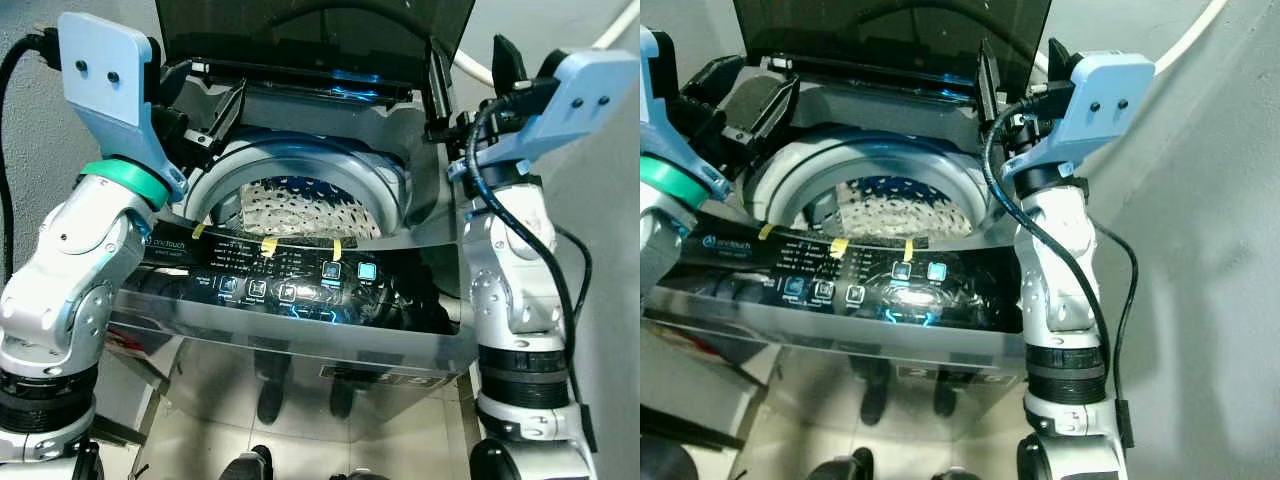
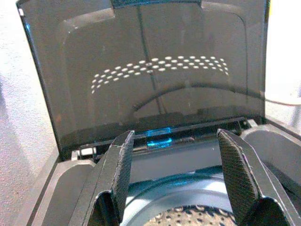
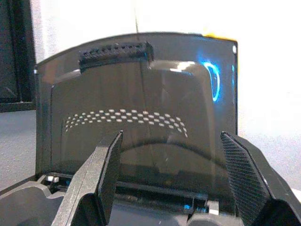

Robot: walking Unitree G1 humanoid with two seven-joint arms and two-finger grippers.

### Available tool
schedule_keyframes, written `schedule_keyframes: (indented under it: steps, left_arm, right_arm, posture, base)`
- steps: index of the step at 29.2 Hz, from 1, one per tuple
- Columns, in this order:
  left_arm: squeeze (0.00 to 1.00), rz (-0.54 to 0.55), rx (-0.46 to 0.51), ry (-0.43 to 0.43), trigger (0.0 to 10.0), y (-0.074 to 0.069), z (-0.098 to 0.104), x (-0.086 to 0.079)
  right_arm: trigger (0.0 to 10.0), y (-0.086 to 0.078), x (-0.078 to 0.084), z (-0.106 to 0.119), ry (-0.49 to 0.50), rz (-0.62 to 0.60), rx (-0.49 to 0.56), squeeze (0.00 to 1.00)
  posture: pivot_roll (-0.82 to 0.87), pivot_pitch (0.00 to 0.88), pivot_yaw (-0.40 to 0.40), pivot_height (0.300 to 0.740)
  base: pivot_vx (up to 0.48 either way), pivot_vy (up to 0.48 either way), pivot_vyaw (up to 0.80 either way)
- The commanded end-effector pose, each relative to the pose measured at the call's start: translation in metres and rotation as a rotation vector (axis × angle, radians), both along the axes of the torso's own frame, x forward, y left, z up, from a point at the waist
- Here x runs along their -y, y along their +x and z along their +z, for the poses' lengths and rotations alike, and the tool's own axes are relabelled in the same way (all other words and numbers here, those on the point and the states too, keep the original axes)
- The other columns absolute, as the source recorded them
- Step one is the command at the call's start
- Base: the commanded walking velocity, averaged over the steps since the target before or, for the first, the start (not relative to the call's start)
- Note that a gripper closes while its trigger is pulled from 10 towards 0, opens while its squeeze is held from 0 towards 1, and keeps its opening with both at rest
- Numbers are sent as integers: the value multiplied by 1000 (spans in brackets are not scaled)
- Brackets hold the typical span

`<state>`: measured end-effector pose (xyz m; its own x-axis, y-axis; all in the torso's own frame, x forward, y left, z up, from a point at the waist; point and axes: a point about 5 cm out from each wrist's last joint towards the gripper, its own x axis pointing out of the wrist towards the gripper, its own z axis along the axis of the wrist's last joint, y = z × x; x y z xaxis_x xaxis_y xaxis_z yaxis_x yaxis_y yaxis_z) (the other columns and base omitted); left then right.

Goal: Clothes washing

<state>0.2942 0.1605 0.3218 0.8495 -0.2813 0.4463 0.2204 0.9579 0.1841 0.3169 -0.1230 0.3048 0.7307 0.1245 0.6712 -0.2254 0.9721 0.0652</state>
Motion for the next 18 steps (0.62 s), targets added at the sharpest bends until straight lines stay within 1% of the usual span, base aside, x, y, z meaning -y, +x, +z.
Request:
schedule_keyframes:
  steps: [1, 3, 4, 5, 8, 11, 18]
  left_arm:
    - [0, -3, 24, 15, 10000, 1, 1, 3]
    - [0, -3, 24, 15, 10000, 1, 1, 3]
    - [0, -2, 33, 17, 10000, 2, 0, 5]
    - [0, -2, 41, 18, 10000, 3, -1, 7]
    - [0, -2, 47, 18, 10000, 3, -1, 9]
    - [0, -2, 47, 18, 10000, 3, -1, 9]
    - [0, 2, 66, 14, 10000, 3, -1, 10]
  right_arm:
    - [10000, -2, -3, -3, -4, 7, -9, 0]
    - [10000, -2, -3, -3, -4, 7, -9, 0]
    - [10000, 0, -4, -6, 28, 23, -41, 0]
    - [10000, 2, -3, -9, 46, 29, -62, 0]
    - [10000, 2, -3, -11, 53, 30, -74, 0]
    - [10000, 2, -3, -11, 53, 30, -74, 0]
    - [10000, 5, -5, -11, 20, 26, -69, 0]
  posture:
    - [50, 13, 13, 740]
    - [50, 13, 13, 740]
    - [50, 13, 13, 740]
    - [46, 7, 7, 740]
    - [46, 5, 6, 740]
    - [46, 5, 6, 740]
    - [42, 14, 0, 740]
  base:
    - [0, 0, 0]
    - [0, 0, 0]
    - [0, 0, 0]
    - [-251, 0, 0]
    - [-260, 0, 0]
    - [-277, 0, 0]
    - [-317, 0, 0]
